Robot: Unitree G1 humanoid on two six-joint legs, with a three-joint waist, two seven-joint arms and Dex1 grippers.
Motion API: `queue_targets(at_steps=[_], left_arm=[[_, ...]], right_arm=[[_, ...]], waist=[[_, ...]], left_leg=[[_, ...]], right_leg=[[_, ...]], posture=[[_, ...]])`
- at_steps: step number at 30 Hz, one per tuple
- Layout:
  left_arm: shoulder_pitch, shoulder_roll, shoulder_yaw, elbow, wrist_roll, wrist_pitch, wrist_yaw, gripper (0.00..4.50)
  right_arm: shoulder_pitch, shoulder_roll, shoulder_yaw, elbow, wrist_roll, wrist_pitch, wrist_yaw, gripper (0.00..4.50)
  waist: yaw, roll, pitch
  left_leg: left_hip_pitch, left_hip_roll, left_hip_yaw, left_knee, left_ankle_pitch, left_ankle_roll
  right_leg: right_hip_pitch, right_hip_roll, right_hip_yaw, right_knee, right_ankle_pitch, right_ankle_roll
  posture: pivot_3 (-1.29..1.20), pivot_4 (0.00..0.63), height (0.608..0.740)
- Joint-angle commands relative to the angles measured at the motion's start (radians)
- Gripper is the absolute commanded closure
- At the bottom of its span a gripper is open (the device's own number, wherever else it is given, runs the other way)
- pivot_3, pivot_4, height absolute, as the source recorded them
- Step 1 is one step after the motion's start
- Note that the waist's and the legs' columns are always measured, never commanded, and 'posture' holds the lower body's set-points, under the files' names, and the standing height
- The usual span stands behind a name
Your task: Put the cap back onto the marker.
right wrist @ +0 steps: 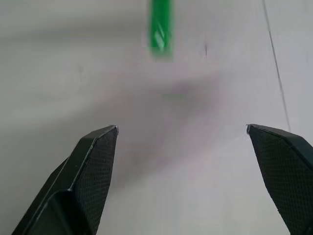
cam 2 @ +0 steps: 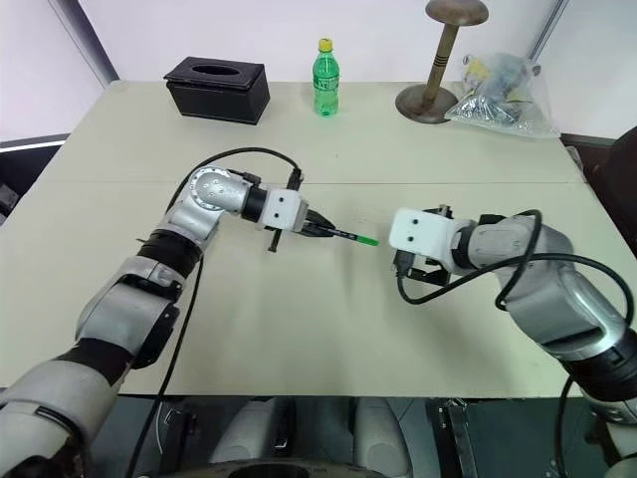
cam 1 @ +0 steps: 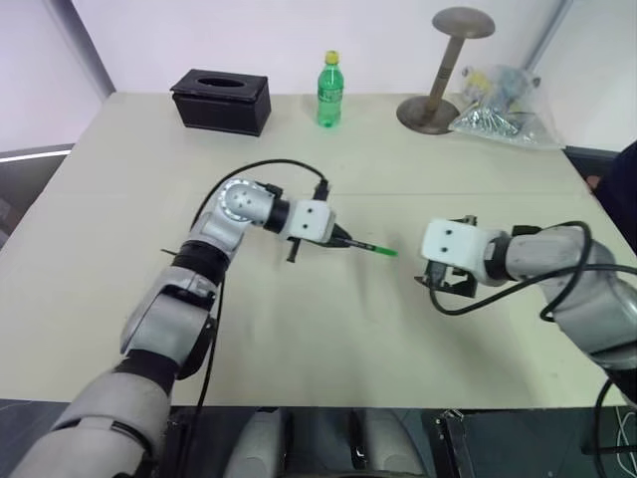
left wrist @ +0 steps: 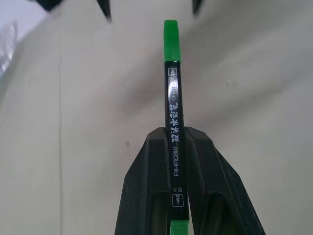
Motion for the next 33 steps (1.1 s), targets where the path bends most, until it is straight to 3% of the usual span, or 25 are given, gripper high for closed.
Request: queue_targets(at_steps=[1,8,16,20,26,33], left_arm=[[0.015,0.029,0.014,-0.063,-0.022,0.050,0.000,4.50],[0.103,0.082,0.057,-0.177,-0.038,0.251,0.086,4.50],[0.330,0.174,0.112,-0.504,-0.079,0.524,0.165,4.50],[0.408,0.200,0.112,-0.608,-0.102,0.574,0.174,4.50],[0.417,0.215,0.096,-0.608,-0.080,0.588,0.216,4.50],[0.499,0.196,0.145,-0.701,-0.034,0.693,0.457,4.50]], right_arm=[[0.036,-0.015,-0.100,-0.074,0.029,0.027,-0.010,0.10],[0.119,0.013,-0.160,-0.151,0.050,0.093,-0.063,0.10],[0.144,0.074,-0.145,-0.202,0.073,0.155,-0.136,0.10],[0.133,0.090,-0.128,-0.201,0.086,0.162,-0.155,0.10],[0.113,0.096,-0.100,-0.206,0.101,0.173,-0.173,0.10],[0.119,0.109,-0.085,-0.227,0.122,0.198,-0.198,0.10]], waist=[[0.000,0.000,0.000],[0.000,0.000,0.000],[-0.001,0.000,0.000],[0.003,0.000,0.000],[0.001,0.000,0.000],[-0.002,0.000,0.000]], left_leg=[[0.000,0.000,0.000,0.000,0.000,0.000],[0.000,0.001,0.000,0.000,0.000,0.000],[0.001,0.002,0.000,0.000,0.000,0.000],[0.001,0.001,0.000,0.000,0.000,0.000],[0.001,0.001,0.000,0.000,0.000,0.000],[0.001,0.001,0.000,0.000,0.000,0.000]], right_leg=[[0.000,0.000,0.000,0.000,0.000,0.000],[0.000,0.000,0.000,0.000,0.000,0.000],[0.000,0.000,0.001,0.001,0.000,0.000],[0.001,-0.001,0.001,0.001,0.000,0.000],[0.001,-0.001,0.001,0.001,0.000,0.000],[0.001,-0.001,0.001,0.001,0.000,0.000]], posture=[[0.00,0.150,0.740],[0.00,0.150,0.740],[0.00,0.150,0.740],[0.00,0.150,0.740],[0.00,0.150,0.740],[0.00,0.150,0.740]])
